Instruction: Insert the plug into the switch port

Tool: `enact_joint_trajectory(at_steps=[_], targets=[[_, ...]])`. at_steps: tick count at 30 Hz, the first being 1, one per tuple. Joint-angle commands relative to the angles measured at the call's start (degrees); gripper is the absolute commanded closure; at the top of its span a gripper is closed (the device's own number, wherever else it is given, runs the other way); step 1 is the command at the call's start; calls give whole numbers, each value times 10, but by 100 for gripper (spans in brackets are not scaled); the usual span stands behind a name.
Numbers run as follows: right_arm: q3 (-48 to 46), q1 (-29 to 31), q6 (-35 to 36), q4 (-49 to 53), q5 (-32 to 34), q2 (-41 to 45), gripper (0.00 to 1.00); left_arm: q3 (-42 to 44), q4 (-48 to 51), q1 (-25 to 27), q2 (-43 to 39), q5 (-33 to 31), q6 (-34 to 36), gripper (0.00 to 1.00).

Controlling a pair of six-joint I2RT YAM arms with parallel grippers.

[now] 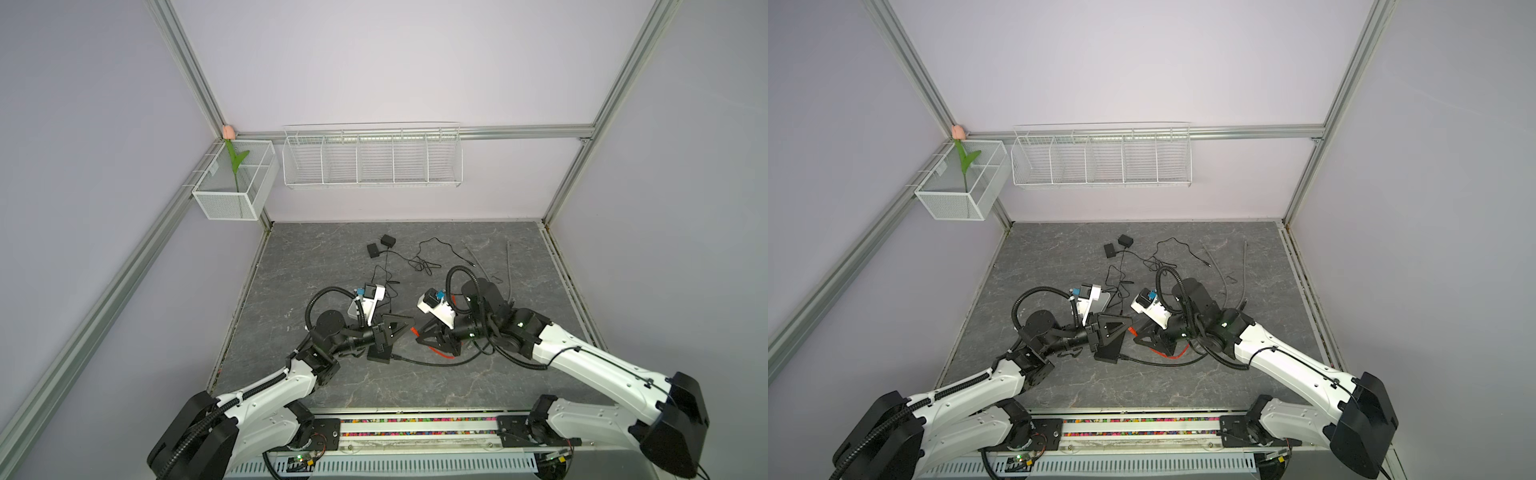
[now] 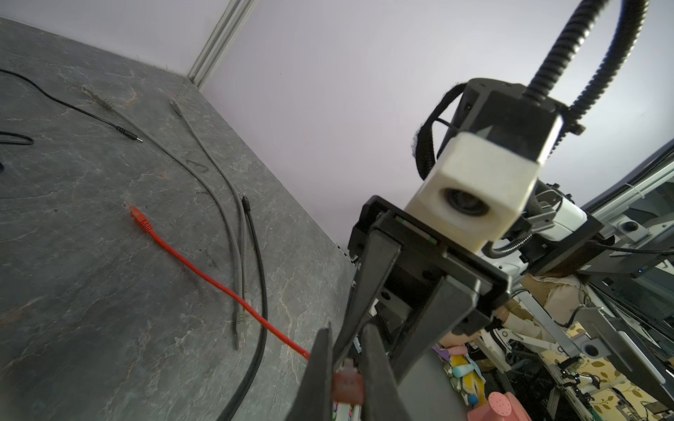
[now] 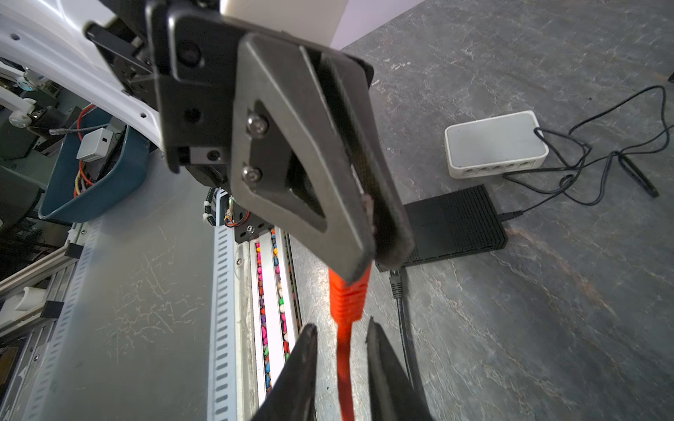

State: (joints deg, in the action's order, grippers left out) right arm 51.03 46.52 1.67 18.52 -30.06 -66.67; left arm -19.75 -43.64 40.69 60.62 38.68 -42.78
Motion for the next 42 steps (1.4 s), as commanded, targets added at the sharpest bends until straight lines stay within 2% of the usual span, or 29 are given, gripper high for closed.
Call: enact_joint_trajectory(at_steps=[1,15,18,21,26,27,28,29,32,34,36,38,40,42], targets=[[9,-5,14,-2,-12,1,73,5,-21,4,-6,11,3,100],[10,-5,22,14,-21,-28,74,3,-19,4,-13,13,1,100],[11,-6,21,11,-25,-30,79,3,-16,4,-14,12,3,100],[12,-6,21,10,-28,-28,93,3,-14,5,-14,13,3,100],[6,-8,15,8,-18,-20,94,3,-7,5,-15,11,4,100],[6,-9,15,9,-17,-19,94,3,-4,5,-15,9,5,93],[8,-9,15,12,-13,-18,94,3,2,4,-17,3,5,72],[10,-9,14,16,-6,-17,93,3,8,5,-20,-5,6,60],[22,-9,16,37,33,-21,94,3,34,5,-38,-27,15,42],[36,-8,17,59,73,-28,93,2,72,4,-61,-55,27,37],[53,-4,26,87,121,-39,94,-7,157,4,-94,-105,48,36],[76,8,41,127,213,-59,94,-24,278,4,-127,-192,72,37],[98,27,55,166,310,-88,94,-34,358,-2,-145,-258,94,38],[114,49,69,196,430,-126,94,-40,408,-25,-140,-282,94,40]])
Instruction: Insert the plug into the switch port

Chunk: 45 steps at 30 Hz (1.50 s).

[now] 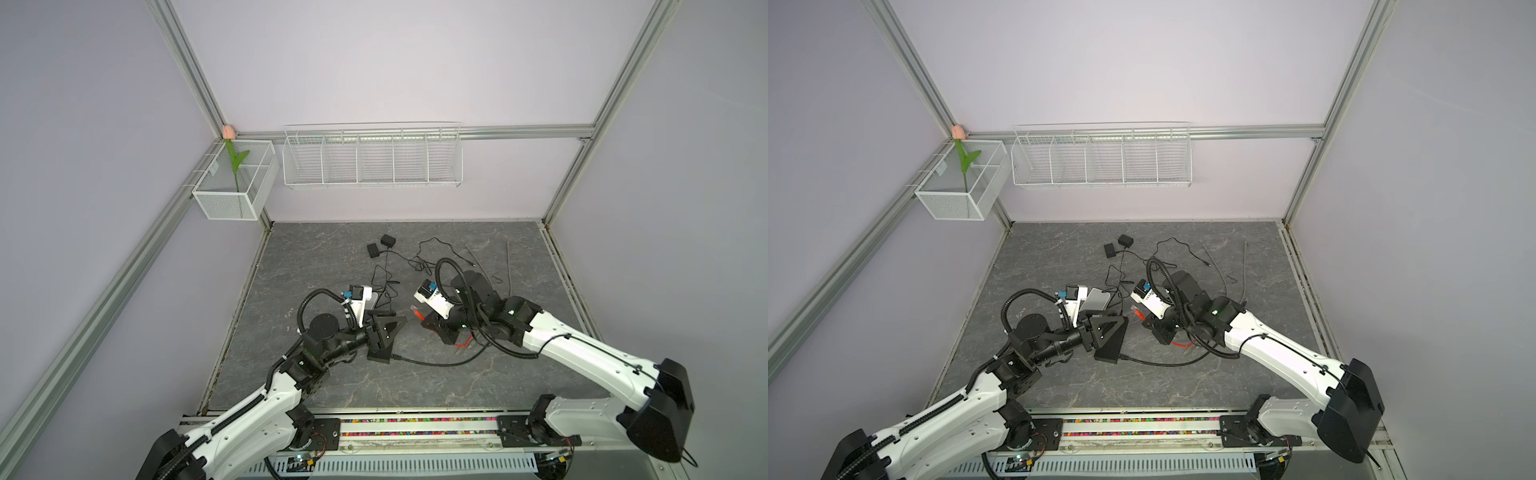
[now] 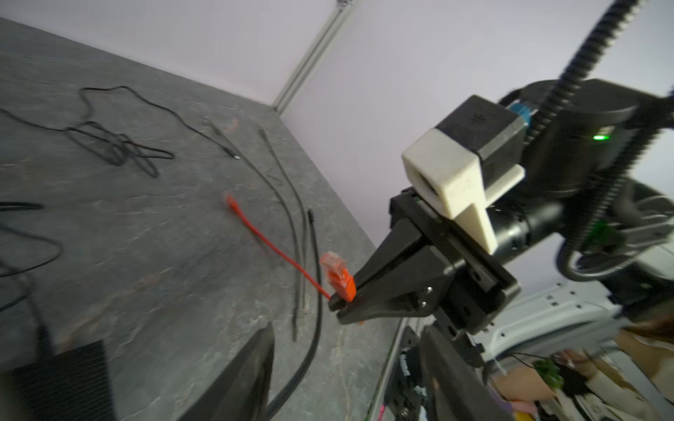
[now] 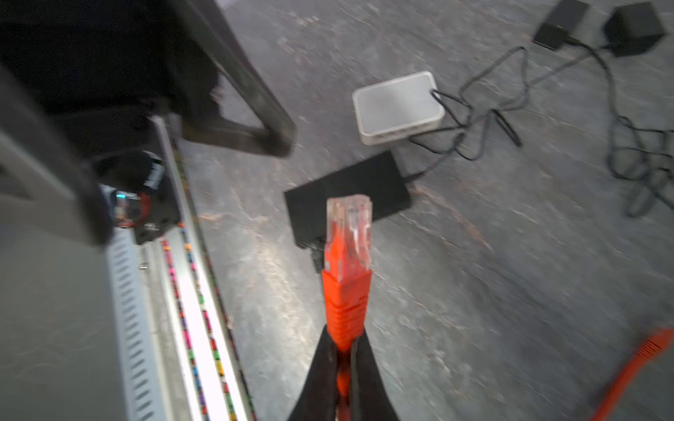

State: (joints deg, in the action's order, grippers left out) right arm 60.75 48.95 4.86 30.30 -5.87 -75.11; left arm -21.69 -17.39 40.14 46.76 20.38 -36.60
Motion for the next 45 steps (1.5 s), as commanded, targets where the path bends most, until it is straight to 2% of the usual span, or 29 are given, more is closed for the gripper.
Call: enact_joint_trajectory(at_steps=[1,2,5,11,20,30,45], targets=[[23,34,41,93,236,-67,93,-18,154,-41,7,-89,23,41],[31,40,42,105,267,-94,94,-13,155,-65,19,-78,13,43],[35,50,44,102,288,-159,94,1,142,-97,55,-67,7,49],[34,81,48,67,287,-232,94,8,119,-101,117,-76,19,53],[59,120,56,35,272,-293,94,21,77,-115,179,-86,28,53],[77,149,50,19,270,-332,94,16,45,-118,240,-66,27,53],[88,155,53,11,271,-346,94,-5,26,-118,313,-13,29,57]])
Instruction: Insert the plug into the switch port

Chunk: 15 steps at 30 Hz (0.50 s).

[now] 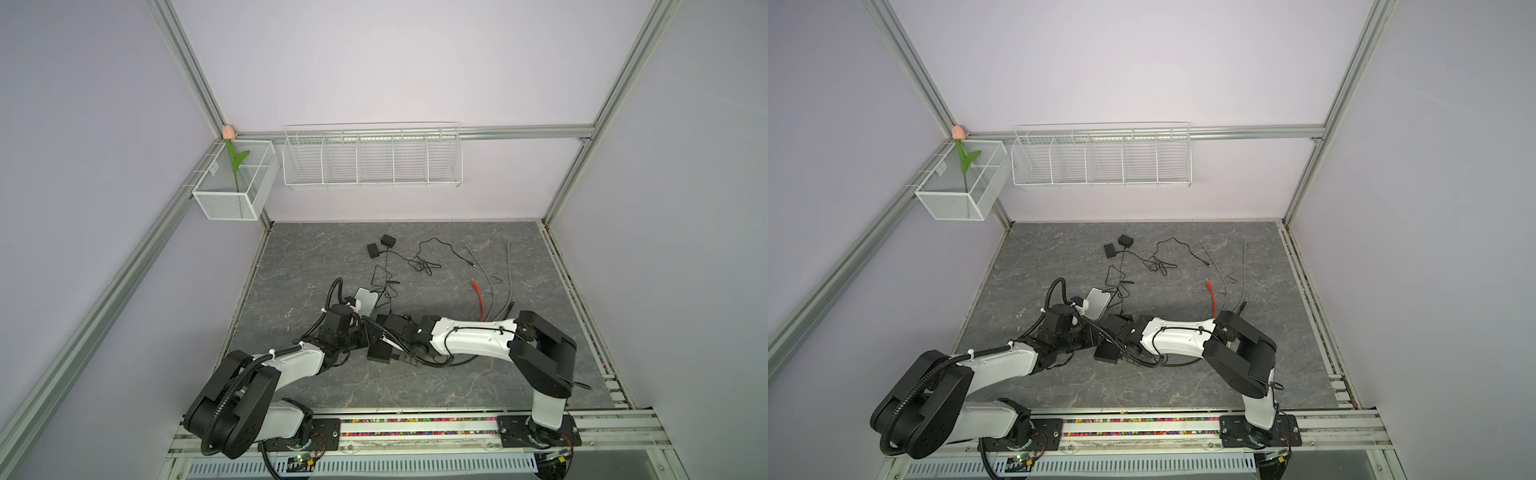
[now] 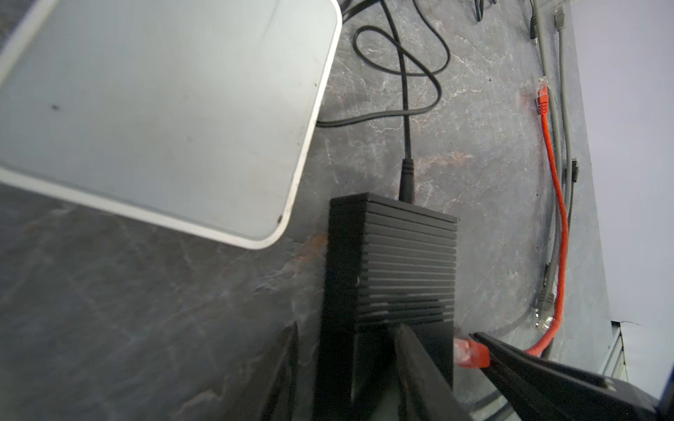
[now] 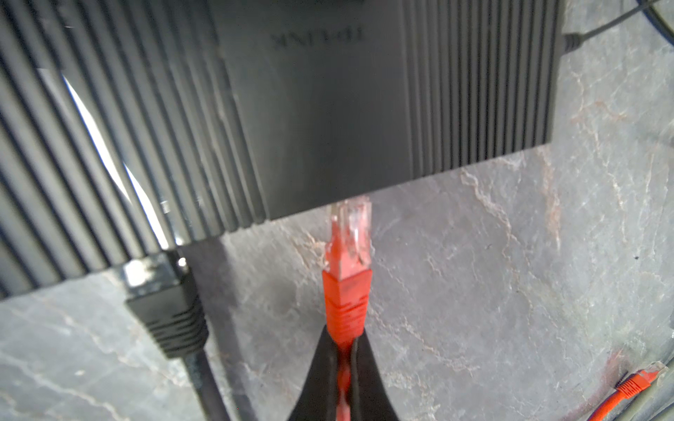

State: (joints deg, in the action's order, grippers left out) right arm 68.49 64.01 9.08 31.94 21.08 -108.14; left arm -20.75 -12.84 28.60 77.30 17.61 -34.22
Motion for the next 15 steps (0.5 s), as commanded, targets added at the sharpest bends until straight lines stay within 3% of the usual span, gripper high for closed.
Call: enact_joint_trajectory(at_steps=[1,15], targets=[[12,5,11,-5,2,-17,93,-15,-21,-3,9,17,5,57],[17,6,13,-26,20,-16,94,-12,-35,-2,24,40,8,60]])
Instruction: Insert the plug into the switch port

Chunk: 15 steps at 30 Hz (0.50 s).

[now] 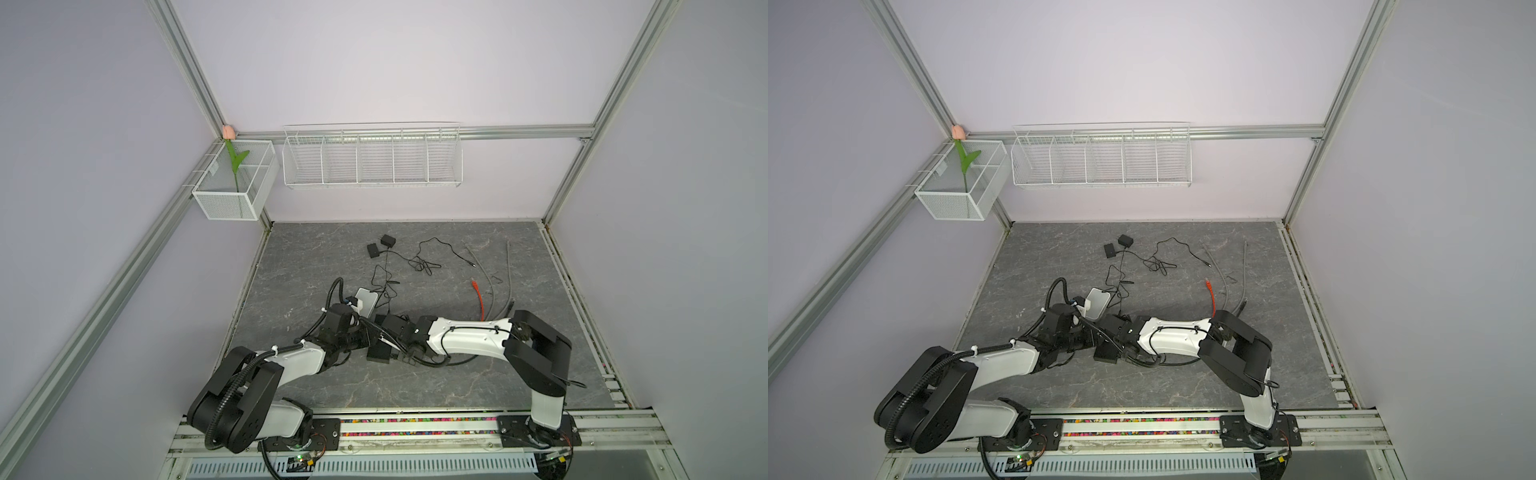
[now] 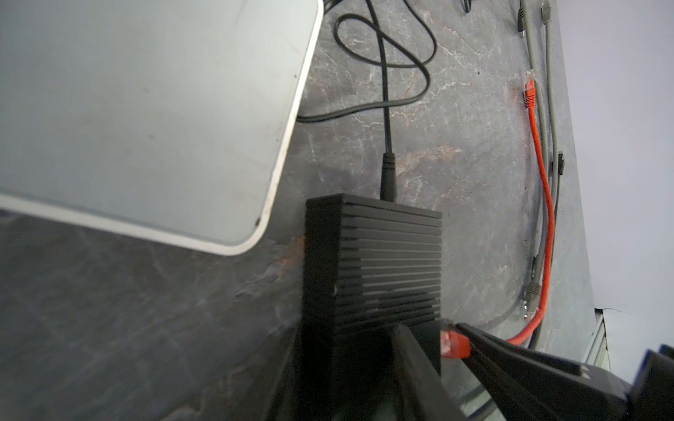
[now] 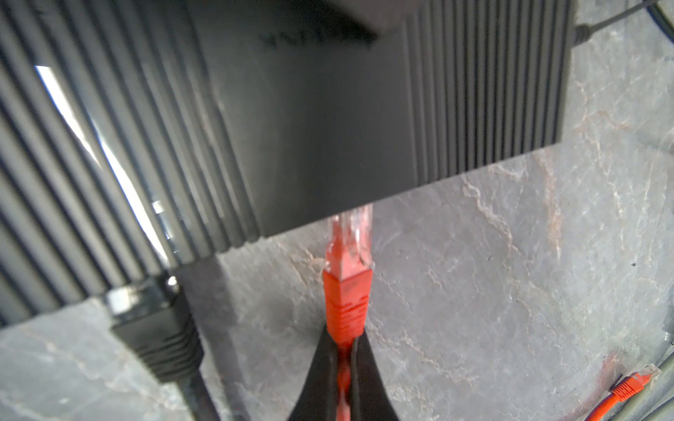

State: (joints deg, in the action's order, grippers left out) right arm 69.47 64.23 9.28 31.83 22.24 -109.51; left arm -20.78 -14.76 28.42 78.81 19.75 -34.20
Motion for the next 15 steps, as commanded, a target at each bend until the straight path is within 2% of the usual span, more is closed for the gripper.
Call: enact_joint_trajectory(at_steps=[1,15], targets=[[7,4,12,-28,11,0,93,-12,-17,-1,12,22,9,61],[-12,21,30,-97,40,20,93,-22,-48,-1,51,73,15,63]])
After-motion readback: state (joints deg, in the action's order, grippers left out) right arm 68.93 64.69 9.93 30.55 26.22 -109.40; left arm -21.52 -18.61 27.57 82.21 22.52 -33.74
